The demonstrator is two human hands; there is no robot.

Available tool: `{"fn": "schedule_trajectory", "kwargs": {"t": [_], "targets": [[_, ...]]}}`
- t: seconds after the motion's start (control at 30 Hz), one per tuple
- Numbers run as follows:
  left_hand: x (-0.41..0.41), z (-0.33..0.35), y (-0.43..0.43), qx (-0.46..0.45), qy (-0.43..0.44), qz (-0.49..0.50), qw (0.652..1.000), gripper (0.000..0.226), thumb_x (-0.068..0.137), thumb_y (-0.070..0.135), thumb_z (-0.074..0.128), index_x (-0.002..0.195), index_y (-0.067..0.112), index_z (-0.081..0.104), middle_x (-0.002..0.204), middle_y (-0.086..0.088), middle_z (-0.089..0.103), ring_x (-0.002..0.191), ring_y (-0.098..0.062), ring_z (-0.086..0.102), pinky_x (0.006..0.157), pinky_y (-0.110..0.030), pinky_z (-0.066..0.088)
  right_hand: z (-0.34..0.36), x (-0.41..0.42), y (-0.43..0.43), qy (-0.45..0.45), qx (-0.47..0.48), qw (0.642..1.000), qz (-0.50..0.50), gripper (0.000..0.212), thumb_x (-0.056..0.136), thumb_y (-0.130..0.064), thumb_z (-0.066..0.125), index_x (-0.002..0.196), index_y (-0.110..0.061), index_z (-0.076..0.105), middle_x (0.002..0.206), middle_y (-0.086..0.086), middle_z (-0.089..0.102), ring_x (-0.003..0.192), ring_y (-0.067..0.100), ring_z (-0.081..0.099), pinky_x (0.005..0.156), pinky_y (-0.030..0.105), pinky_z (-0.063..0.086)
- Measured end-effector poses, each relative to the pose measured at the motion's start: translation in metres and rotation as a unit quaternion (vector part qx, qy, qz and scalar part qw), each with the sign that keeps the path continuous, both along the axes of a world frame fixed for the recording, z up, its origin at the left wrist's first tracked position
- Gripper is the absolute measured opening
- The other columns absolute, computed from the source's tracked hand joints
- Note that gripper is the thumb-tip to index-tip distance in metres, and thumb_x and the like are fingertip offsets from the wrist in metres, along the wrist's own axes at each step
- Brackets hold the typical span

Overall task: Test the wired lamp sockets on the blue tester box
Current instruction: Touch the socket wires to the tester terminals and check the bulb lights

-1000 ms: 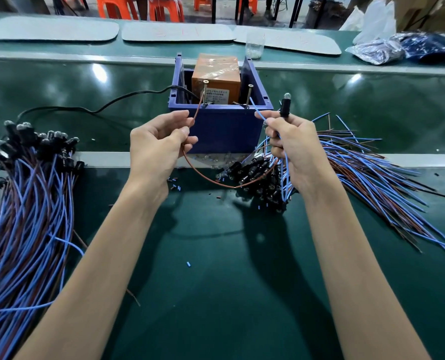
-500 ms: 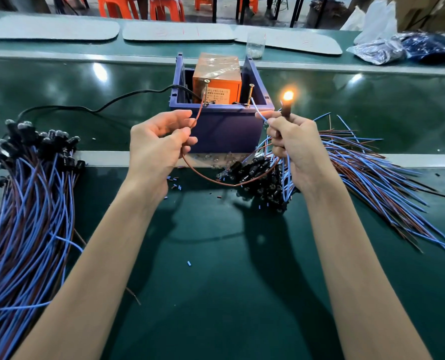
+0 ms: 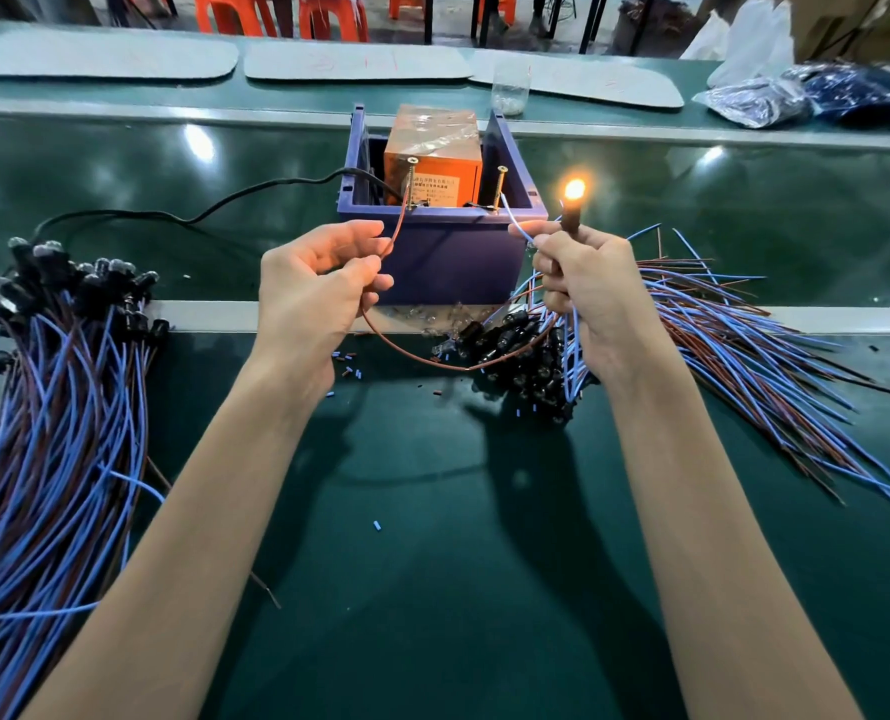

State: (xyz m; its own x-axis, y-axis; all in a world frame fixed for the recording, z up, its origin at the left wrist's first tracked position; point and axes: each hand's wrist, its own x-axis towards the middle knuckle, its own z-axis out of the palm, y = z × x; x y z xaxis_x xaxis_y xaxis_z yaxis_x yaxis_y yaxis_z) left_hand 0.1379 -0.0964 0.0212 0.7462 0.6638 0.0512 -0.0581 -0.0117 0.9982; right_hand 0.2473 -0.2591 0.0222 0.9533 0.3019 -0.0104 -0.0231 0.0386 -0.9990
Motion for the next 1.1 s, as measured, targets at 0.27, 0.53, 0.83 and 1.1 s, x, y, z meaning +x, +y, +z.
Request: {"fn": "schedule_trajectory", "kwargs": {"t": [0.27,0.53,0.83,1.1], "targets": [[0.000,0.001,0.000,0.002,0.006,0.001,1.000,0.029,0.090,-0.003,0.056,0.094,0.022,0.070,0.087,0.007,0.071,0.060,0.000,0.062,0.056,-0.011,0.046,0.005,-0.002,-0.001,0.007,-0.007,1.000,-0.006,0.024,0.094,-0.004,0.046,0.092,-0.009,0.069,0.055,-0.010,0.041,0.042,0.002,0.031,0.038,0.012,0.025],[-0.006,0.005,0.011,0.004,0.032,-0.099,0.995,0.027,0.089,-0.007,0.057,0.096,0.018,0.066,0.089,0.002,0.069,0.067,-0.004,0.067,0.069,-0.016,0.054,0.026,-0.002,-0.016,-0.026,-0.174,0.984,-0.015,0.036,0.099,-0.035,0.044,0.082,-0.023,0.073,0.079,-0.007,0.056,0.065,0.000,0.045,0.061,0.018,0.032],[-0.010,-0.006,0.037,0.192,0.235,-0.182,0.935,0.027,0.084,-0.006,0.061,0.098,0.017,0.068,0.090,-0.001,0.073,0.078,-0.011,0.066,0.081,-0.022,0.051,0.050,-0.007,-0.035,-0.095,0.063,0.987,-0.116,0.032,0.101,-0.019,0.046,0.078,-0.012,0.067,0.078,0.001,0.064,0.065,0.005,0.063,0.059,0.014,0.046],[-0.015,-0.024,0.080,0.412,0.437,0.019,0.800,0.042,0.081,0.013,0.058,0.122,0.023,0.060,0.125,-0.015,0.057,0.119,-0.035,0.049,0.097,-0.042,0.045,0.056,-0.007,-0.033,-0.491,-0.056,0.808,-0.322,0.021,0.094,-0.005,0.048,0.103,-0.004,0.067,0.113,0.023,0.051,0.111,0.026,0.055,0.099,0.032,0.044]]}}
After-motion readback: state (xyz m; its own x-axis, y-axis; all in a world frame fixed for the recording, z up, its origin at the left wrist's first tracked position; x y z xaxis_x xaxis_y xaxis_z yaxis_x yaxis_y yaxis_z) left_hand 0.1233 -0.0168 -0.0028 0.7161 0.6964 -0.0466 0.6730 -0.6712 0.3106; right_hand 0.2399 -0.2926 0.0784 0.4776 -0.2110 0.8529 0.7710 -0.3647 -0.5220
